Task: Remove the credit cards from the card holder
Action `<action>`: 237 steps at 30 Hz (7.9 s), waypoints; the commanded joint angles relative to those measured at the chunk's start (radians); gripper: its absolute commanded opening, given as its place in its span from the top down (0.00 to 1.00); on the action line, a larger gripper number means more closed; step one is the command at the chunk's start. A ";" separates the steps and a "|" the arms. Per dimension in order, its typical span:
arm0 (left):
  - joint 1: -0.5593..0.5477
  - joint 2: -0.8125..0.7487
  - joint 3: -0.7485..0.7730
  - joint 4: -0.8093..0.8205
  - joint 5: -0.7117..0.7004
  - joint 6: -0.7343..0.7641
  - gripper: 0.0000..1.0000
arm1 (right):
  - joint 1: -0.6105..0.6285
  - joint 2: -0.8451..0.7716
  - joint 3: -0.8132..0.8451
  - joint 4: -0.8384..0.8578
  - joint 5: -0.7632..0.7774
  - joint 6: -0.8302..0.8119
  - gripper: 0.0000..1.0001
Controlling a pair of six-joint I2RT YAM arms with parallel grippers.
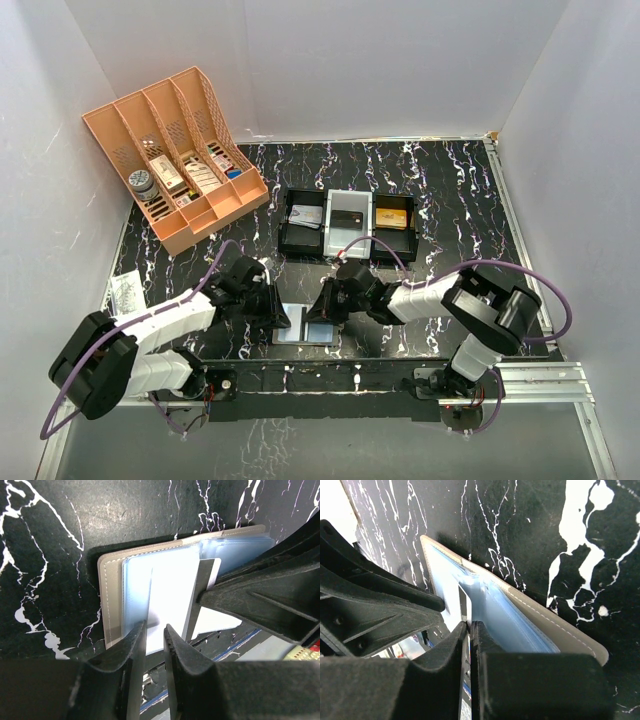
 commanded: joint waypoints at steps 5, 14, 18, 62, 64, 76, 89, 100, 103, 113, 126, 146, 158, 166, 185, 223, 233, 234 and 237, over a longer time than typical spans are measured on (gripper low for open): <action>-0.009 -0.017 -0.042 -0.049 -0.033 -0.004 0.81 | -0.035 -0.055 0.006 -0.013 -0.073 -0.084 1.00; -0.009 -0.019 -0.019 -0.053 -0.040 0.001 0.80 | -0.073 -0.060 0.002 -0.063 -0.121 -0.139 1.00; -0.061 -0.048 0.037 -0.016 -0.096 -0.067 0.64 | -0.077 -0.023 0.028 -0.114 -0.107 -0.172 1.00; -0.117 0.019 -0.033 -0.029 -0.120 -0.102 0.81 | -0.047 -0.004 -0.025 0.117 -0.135 -0.115 0.75; -0.116 0.020 -0.033 -0.020 -0.110 -0.101 0.81 | -0.045 -0.016 -0.033 0.122 -0.119 -0.122 0.74; -0.117 -0.006 -0.039 -0.037 -0.113 -0.094 0.81 | -0.027 -0.023 -0.042 0.109 -0.024 -0.120 0.81; -0.117 -0.036 -0.072 -0.035 -0.110 -0.117 0.81 | -0.015 -0.047 -0.057 0.090 -0.007 -0.048 0.69; -0.119 -0.045 -0.029 -0.128 -0.132 -0.085 0.81 | -0.009 0.025 -0.062 0.284 -0.133 0.032 0.79; -0.118 -0.041 -0.026 -0.130 -0.142 -0.074 0.81 | -0.009 0.038 -0.031 0.227 -0.113 0.008 0.84; -0.119 -0.038 -0.035 -0.107 -0.144 -0.087 0.82 | -0.009 -0.012 -0.025 0.125 -0.060 -0.049 1.00; -0.119 -0.046 -0.035 -0.134 -0.169 -0.078 0.82 | -0.014 -0.126 -0.035 0.015 -0.055 -0.095 1.00; -0.118 -0.123 0.045 -0.169 -0.195 -0.093 0.63 | -0.054 -0.321 -0.081 -0.070 -0.007 -0.119 1.00; -0.119 -0.183 0.220 -0.410 -0.332 0.037 0.23 | -0.055 -0.446 -0.117 -0.035 0.084 -0.174 1.00; -0.068 -0.091 0.394 -0.524 -0.432 0.154 0.02 | -0.055 -0.592 -0.113 -0.067 0.232 -0.291 1.00; 0.289 -0.408 0.333 -0.407 -0.578 0.398 0.01 | -0.331 -0.494 0.307 -0.492 0.370 -0.702 1.00; 0.289 -0.405 0.333 -0.433 -0.678 0.372 0.01 | -0.040 0.250 0.859 -0.308 0.579 -1.775 1.00; 0.289 -0.436 0.335 -0.440 -0.699 0.362 0.01 | -0.045 0.370 0.864 -0.211 0.665 -1.980 1.00; 0.289 -0.446 0.334 -0.440 -0.705 0.360 0.01 | -0.046 0.381 0.865 -0.196 0.669 -2.006 1.00; 0.289 -0.466 0.331 -0.439 -0.716 0.357 0.01 | -0.057 0.415 0.892 -0.174 0.681 -2.027 1.00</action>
